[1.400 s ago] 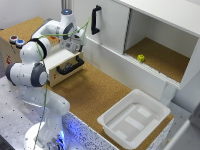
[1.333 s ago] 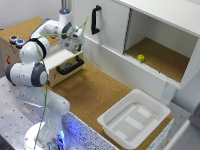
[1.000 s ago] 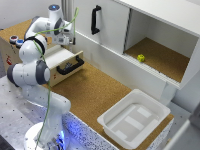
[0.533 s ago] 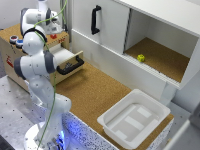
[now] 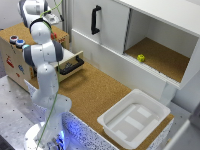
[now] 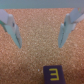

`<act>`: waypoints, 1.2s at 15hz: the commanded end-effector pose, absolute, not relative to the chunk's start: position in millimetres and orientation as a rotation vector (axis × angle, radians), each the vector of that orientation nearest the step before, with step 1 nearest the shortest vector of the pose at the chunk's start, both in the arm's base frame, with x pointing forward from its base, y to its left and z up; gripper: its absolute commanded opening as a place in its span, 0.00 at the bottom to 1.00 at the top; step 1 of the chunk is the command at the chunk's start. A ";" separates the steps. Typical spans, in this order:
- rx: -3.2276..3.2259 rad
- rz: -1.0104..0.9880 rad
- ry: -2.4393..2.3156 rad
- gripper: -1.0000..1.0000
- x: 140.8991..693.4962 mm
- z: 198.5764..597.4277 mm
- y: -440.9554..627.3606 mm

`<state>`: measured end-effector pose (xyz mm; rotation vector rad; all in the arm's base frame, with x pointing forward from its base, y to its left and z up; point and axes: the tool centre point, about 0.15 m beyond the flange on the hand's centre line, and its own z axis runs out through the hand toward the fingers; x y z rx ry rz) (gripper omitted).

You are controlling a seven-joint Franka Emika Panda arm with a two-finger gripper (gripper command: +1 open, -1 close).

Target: Put the grasped purple object in the drawer

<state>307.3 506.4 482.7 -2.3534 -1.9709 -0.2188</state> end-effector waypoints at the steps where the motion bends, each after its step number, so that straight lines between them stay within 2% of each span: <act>1: -2.337 -0.077 -2.153 0.00 306.4 472.7 527.6; 11: -2.337 -0.011 -2.183 0.00 323.2 435.1 495.5; 18: -2.394 0.016 -2.122 0.00 333.2 425.1 463.6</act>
